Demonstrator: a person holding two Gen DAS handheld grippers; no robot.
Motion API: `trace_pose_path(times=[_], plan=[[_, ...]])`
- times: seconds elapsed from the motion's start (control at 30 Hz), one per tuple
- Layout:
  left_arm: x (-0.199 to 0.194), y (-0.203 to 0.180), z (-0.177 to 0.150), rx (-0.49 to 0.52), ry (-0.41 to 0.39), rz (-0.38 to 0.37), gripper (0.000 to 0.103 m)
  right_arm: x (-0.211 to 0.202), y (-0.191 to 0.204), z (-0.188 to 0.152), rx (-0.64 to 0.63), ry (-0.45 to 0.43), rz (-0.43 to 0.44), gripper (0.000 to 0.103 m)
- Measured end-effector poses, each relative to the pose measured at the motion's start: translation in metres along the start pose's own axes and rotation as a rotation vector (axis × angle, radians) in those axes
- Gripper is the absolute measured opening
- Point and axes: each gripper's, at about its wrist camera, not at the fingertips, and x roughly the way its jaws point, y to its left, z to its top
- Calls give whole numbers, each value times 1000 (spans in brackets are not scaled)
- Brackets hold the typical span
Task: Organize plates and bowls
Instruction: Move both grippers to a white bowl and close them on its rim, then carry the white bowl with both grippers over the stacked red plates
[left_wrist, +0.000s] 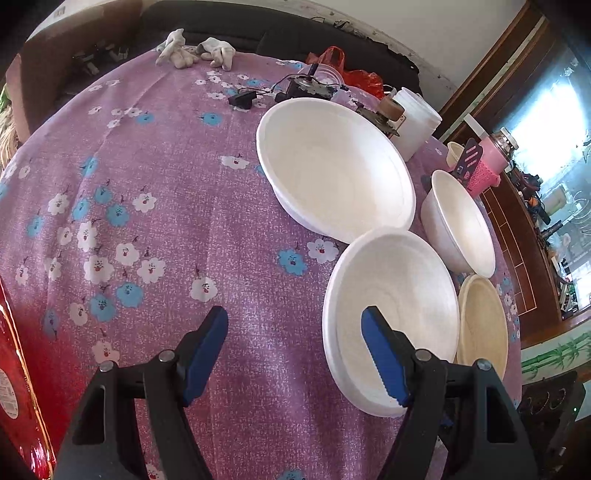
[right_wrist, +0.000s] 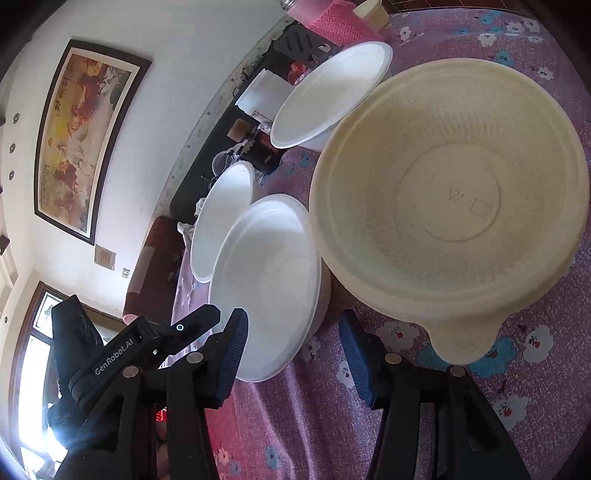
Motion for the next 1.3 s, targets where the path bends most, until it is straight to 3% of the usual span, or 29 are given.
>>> trace_pose_path(times=[0.3, 0.43, 0.63, 0.87, 1.3], plan=[[3, -6, 0, 0, -48, -40, 74, 5, -7, 4, 21, -27, -23, 56], [11, -6, 0, 2, -17, -73, 57, 7, -6, 4, 10, -37, -38, 55], [17, 1, 1, -13, -7, -73, 46, 11, -7, 6, -2, -38, -70, 38], [16, -3, -1, 17, -23, -88, 26, 14, -2, 5, -51, -46, -80, 18], [10, -13, -7, 91, -44, -65, 12, 13, 1, 4, -79, -48, -84, 13]])
